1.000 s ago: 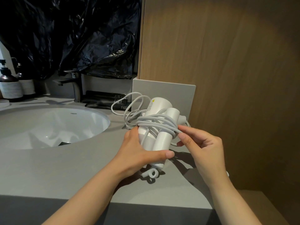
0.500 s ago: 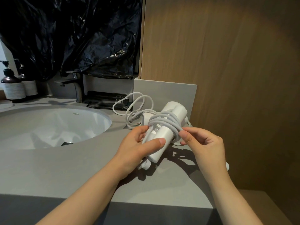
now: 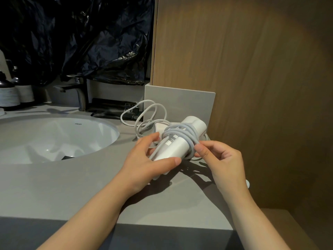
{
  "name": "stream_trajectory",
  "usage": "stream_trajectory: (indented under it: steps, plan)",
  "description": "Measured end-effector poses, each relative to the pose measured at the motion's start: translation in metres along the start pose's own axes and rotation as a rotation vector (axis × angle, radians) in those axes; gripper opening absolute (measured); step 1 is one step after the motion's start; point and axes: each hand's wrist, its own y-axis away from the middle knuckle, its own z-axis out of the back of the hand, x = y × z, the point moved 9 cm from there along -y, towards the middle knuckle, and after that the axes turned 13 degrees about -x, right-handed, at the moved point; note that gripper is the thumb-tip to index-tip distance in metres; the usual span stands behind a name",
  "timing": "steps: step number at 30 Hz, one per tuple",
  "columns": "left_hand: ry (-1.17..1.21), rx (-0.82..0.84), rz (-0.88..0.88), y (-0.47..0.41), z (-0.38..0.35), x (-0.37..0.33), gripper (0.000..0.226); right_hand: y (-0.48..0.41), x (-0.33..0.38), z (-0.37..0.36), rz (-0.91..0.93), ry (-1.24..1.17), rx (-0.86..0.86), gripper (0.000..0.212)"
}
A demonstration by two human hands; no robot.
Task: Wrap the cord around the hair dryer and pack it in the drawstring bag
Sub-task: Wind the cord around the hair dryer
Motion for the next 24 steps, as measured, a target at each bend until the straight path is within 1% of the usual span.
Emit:
stream_trajectory:
  steps: [1,3,6,8,12,17,21,24]
  plan:
    - [0.015,-0.025,-0.015,-0.001,0.002,0.000,0.095,0.000,0.000,-0.001,-0.001,0.005,0.009,0.010]
    - [0.010,-0.063,-0.069,-0.003,0.006,-0.003,0.080,0.001,-0.001,-0.004,0.004,0.029,0.029,0.010]
    - [-0.032,-0.047,-0.150,-0.005,0.007,-0.010,0.055,0.000,-0.004,-0.003,0.031,0.074,0.032,0.010]
    - [-0.062,-0.062,-0.218,-0.003,0.008,-0.016,0.046,-0.001,-0.006,-0.001,0.038,0.086,0.031,0.010]
    - [-0.220,-0.149,-0.446,0.002,0.009,-0.032,0.047,-0.002,-0.005,-0.002,0.061,0.106,0.028,0.011]
    - [-0.197,-0.175,-0.431,-0.001,0.013,-0.026,0.044,-0.001,-0.005,-0.003,0.072,0.105,0.028,0.010]
    - [-0.170,-0.277,-0.479,0.003,0.019,-0.035,0.034,-0.001,-0.005,-0.004,0.082,0.122,0.040,0.012]
    - [-0.179,-0.368,-0.441,0.005,0.024,-0.035,0.028,0.000,-0.005,-0.004,0.082,0.124,0.041,0.015]
